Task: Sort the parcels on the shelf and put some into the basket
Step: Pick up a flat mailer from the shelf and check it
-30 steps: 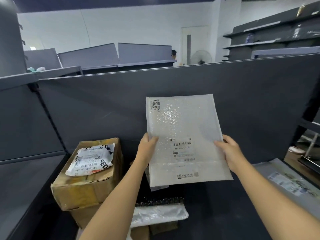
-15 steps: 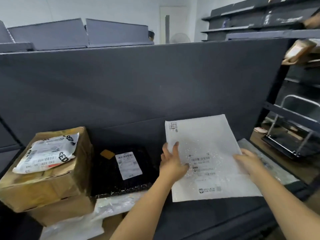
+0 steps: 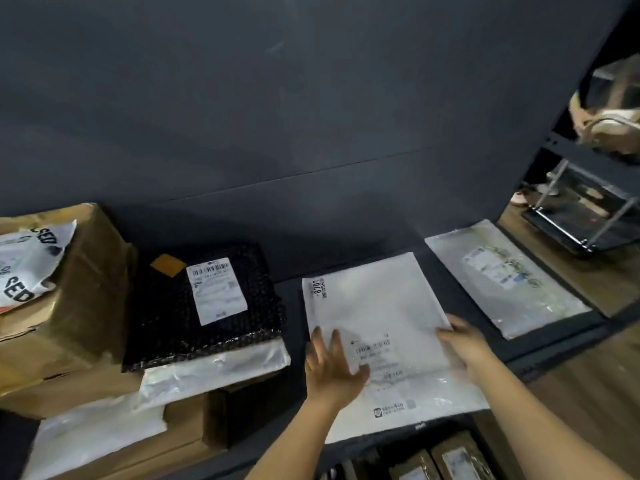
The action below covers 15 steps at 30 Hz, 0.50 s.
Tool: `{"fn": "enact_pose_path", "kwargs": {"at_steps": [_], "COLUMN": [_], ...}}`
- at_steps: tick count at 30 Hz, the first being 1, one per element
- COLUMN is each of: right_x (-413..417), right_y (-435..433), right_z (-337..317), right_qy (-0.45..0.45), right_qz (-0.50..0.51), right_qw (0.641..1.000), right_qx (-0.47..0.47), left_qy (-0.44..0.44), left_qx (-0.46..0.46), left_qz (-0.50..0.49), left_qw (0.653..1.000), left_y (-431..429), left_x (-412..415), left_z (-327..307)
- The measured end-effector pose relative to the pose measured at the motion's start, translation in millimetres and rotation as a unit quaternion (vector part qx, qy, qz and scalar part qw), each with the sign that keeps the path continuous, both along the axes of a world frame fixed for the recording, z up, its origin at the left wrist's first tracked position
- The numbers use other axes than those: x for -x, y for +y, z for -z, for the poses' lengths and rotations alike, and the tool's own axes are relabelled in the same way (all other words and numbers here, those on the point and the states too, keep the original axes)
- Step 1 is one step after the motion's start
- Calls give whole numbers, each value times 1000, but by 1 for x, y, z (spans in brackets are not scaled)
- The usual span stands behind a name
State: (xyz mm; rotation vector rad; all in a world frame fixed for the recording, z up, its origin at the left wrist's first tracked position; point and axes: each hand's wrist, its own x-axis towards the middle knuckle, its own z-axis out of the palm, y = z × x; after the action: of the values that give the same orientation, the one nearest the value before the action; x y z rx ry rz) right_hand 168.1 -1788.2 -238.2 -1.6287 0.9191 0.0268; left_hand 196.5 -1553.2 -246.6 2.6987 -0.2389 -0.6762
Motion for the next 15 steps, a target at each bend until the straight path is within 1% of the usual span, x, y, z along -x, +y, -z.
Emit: {"fn": "enact_pose_path", "kwargs": {"at_steps": [3,9,11,15], "right_x": [-27,-76,-88,-103], "right_y": [14,51,62,68], "right_z": [16,42,48,57], "right_qy": [2,41,55,87], "right_qz": [-44,-116,-110,-92], "right_qw": [999,988,985,984], "right_qx": [25,94,117,122], "left_qy": [5,50,61,56], "left_qx": [-37,-36,-31,-27], "left_qz": [10,18,2,-16], "left_qw": [999,998,998,998], "left_y": [7,3,2,0], "left_x": [-11,-36,-45,-66], "left_z": [17,45,53,61]}}
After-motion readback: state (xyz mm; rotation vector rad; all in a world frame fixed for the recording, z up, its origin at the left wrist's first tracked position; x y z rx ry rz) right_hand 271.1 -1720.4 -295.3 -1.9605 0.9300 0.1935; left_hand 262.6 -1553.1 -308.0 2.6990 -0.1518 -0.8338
